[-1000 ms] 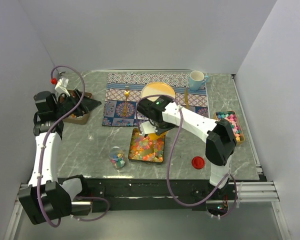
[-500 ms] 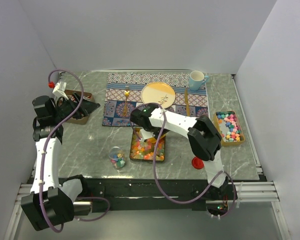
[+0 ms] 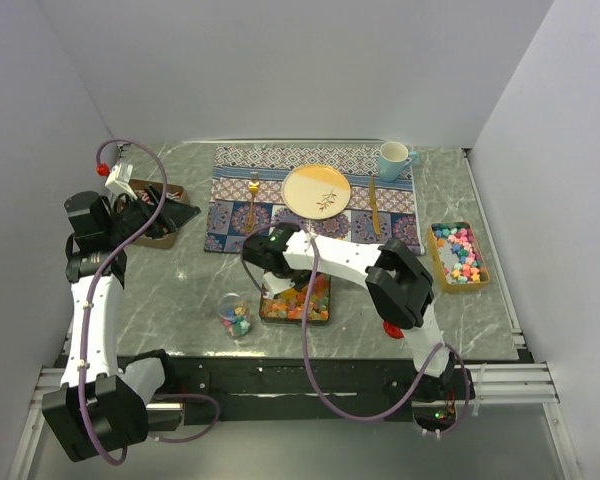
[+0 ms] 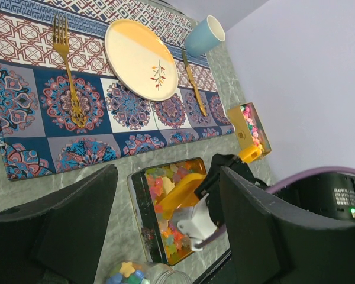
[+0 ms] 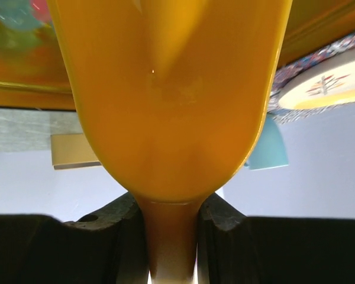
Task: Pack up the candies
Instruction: Scoop the fake candies from the storage box.
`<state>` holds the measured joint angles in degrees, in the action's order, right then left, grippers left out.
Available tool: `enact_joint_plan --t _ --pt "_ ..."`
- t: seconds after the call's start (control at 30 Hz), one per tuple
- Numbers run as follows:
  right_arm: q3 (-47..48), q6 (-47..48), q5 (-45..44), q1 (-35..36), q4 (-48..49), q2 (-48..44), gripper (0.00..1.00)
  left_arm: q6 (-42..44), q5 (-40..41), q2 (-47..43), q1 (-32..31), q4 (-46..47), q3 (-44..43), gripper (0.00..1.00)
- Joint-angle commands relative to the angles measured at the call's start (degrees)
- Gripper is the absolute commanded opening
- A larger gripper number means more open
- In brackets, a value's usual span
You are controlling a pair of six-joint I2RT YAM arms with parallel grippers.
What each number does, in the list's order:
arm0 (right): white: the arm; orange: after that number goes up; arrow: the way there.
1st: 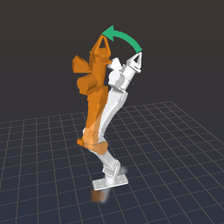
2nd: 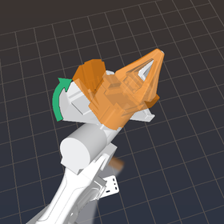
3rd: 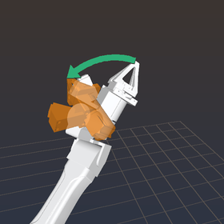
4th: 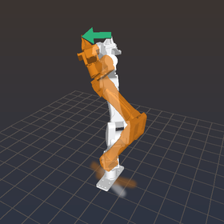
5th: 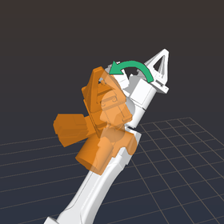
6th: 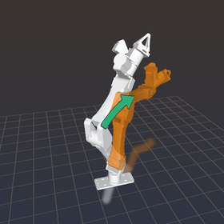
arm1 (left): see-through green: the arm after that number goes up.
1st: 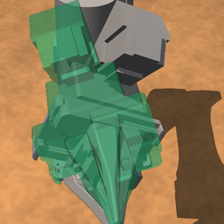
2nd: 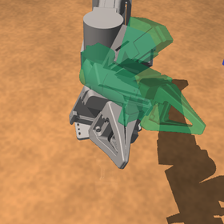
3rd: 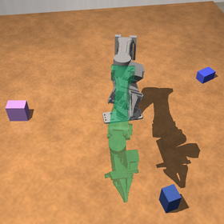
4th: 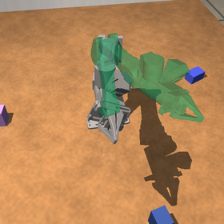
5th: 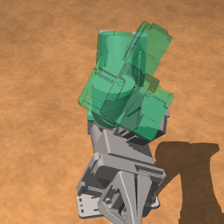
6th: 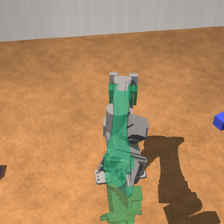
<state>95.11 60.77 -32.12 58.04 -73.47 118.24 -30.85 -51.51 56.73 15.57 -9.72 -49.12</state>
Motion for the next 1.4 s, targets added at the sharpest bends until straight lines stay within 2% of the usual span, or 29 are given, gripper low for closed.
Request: enact_joint_plan --t 0.0,0.37,0.67,0.93,1.37 --pt "-1.6 9.4 -1.0 1.9 0.9 -0.2 0.00 0.4 0.1 -0.2 0.2 0.9 -0.6 0.75" --pt "-4.7 12.8 6.4 2.9 7.8 -1.4 0.00 1.6 1.1 0.9 0.0 -1.2 -1.7 0.75" --pt "-12.3 17.6 16.6 2.2 17.1 -6.2 0.00 2.1 1.8 2.9 0.2 -2.3 -3.0 0.75" --pt "-9.2 18.6 30.0 -2.8 14.3 -5.9 0.00 1.4 2.0 5.4 2.2 -2.0 -4.2 0.76" --pt "-12.8 22.3 49.3 -11.8 13.8 -12.1 0.00 0.7 2.4 8.5 5.3 -1.6 -5.5 0.76"
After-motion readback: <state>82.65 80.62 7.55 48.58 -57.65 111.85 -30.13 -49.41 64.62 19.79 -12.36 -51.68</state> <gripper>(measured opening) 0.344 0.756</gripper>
